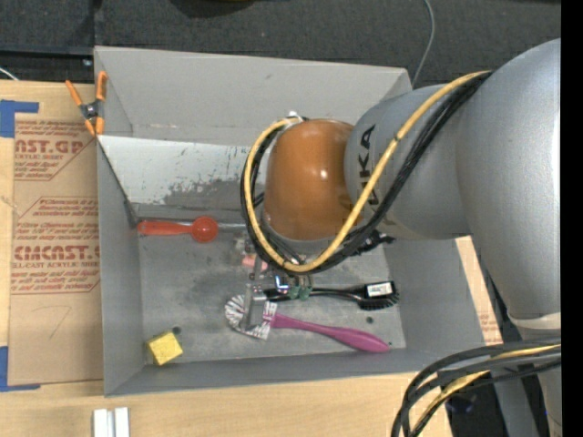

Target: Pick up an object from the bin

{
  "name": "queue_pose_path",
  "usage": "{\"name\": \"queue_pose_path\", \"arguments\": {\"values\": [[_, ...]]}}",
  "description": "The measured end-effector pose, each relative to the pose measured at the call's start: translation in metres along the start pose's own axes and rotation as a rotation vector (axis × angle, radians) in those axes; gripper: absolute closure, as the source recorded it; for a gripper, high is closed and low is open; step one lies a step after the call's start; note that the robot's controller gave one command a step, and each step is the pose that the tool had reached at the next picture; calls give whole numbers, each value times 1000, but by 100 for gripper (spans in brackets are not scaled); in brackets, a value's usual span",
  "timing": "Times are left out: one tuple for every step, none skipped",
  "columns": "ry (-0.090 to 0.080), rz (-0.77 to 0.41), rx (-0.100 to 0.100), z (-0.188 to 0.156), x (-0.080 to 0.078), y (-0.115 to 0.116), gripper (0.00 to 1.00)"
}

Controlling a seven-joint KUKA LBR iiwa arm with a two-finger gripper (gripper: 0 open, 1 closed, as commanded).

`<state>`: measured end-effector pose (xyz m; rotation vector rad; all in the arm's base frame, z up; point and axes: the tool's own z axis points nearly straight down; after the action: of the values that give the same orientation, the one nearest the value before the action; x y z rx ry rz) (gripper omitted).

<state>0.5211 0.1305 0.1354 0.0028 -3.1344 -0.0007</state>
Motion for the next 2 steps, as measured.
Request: {"name": "queue_pose_path", "arguments": {"values": [[-8,1,-1,-4,-2,-1,0],[-5,86,-1,66,26,-39,0]]}}
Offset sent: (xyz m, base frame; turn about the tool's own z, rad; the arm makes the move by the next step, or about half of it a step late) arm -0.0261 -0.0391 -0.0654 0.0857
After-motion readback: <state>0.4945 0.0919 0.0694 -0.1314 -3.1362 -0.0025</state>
